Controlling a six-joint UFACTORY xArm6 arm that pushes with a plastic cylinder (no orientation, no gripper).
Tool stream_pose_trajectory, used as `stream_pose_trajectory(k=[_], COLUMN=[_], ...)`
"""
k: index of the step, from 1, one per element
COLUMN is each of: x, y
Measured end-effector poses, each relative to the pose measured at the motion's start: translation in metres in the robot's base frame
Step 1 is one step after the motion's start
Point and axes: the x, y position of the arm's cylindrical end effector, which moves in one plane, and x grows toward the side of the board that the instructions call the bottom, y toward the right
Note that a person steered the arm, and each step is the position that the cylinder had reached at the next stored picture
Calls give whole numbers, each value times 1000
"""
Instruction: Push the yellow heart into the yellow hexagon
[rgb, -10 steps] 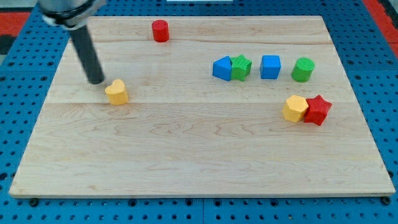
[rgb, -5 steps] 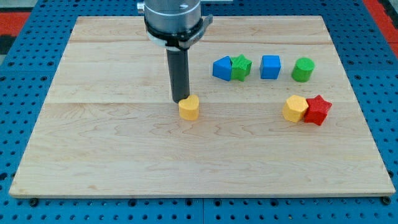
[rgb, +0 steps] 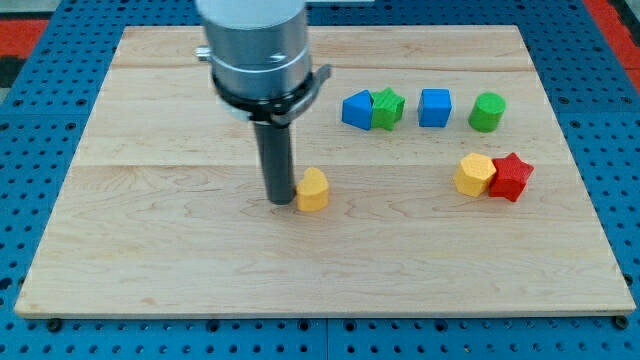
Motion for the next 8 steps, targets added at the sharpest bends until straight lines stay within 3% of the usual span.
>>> stream_pose_trajectory(k=[4, 8], x=[-4, -19], y=[91, 130])
